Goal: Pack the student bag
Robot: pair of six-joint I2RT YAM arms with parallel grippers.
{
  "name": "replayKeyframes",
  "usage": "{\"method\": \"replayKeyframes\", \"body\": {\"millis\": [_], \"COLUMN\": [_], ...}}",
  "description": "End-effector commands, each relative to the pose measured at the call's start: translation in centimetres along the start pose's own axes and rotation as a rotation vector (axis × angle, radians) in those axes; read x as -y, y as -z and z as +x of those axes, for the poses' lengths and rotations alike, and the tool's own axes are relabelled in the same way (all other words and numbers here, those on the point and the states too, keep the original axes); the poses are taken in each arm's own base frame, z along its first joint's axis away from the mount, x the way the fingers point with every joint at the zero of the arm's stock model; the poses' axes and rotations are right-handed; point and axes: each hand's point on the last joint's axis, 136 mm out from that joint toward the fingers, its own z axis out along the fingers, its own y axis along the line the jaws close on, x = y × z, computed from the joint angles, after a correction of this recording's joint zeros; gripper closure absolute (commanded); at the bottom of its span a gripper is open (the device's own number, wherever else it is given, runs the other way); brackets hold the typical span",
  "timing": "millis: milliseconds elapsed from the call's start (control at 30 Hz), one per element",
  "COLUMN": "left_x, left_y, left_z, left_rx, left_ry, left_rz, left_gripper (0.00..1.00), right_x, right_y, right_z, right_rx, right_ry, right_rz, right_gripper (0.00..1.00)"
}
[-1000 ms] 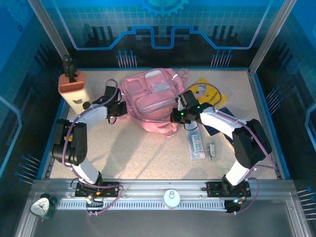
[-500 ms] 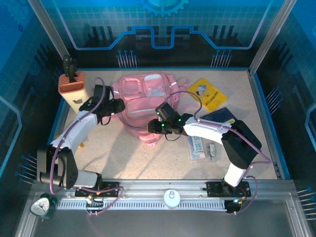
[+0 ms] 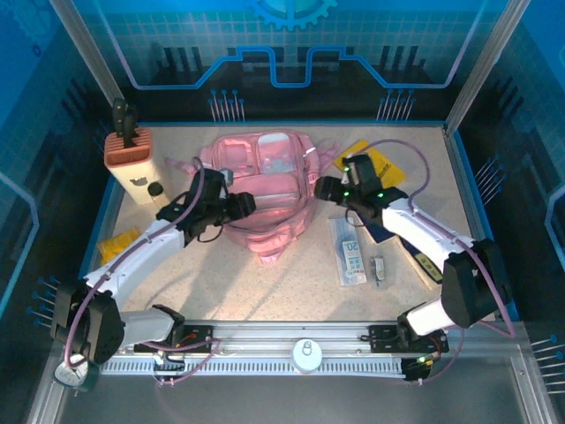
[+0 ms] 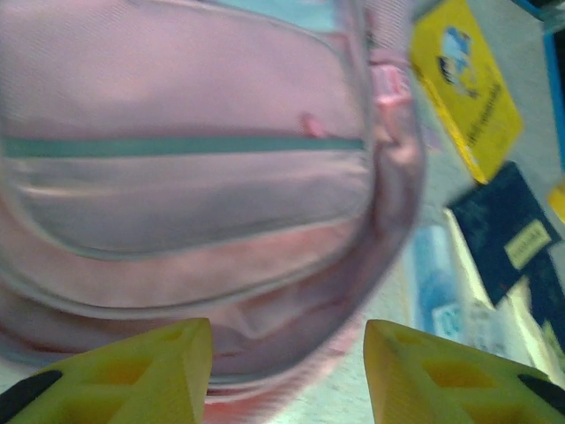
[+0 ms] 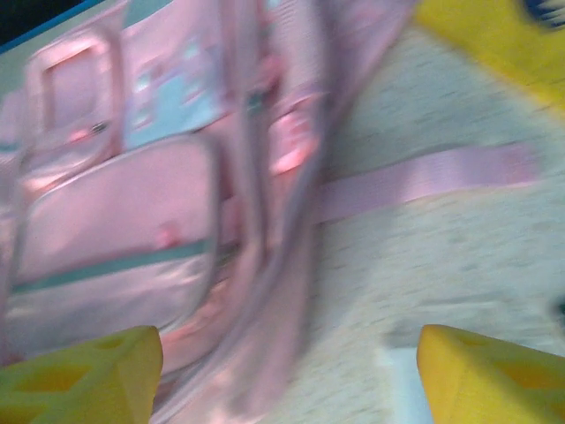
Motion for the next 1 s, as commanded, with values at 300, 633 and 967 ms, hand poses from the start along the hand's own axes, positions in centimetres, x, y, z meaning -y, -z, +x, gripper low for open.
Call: {"method": "replayKeyframes", "body": {"millis": [300,633,967], "left_x": [10.0,12.7,12.7], "left_y": [-5.7,-8.5,-9.3], "left_z": [4.7,6.4,6.0], "left_rx": [-0.07,-0.112,-0.101], "left_ry": [-0.037,-0.061,-0.054], "left_rz": [0.114,0.113,0.082], "left_gripper": [0.5,0.5,0.49], "right_x": [10.2,14.4,14.7], "right_y": [-4.2,-8.0,-10.3], "right_z": [-6.5,-7.7,-4.9], "right_rx": [-0.051,-0.115,-0.187], "right_ry": [-0.172,-0.267,-0.323], "right_rz": [0.114,0.122,0.107], "right_gripper": [0.16,0.14,0.13]}}
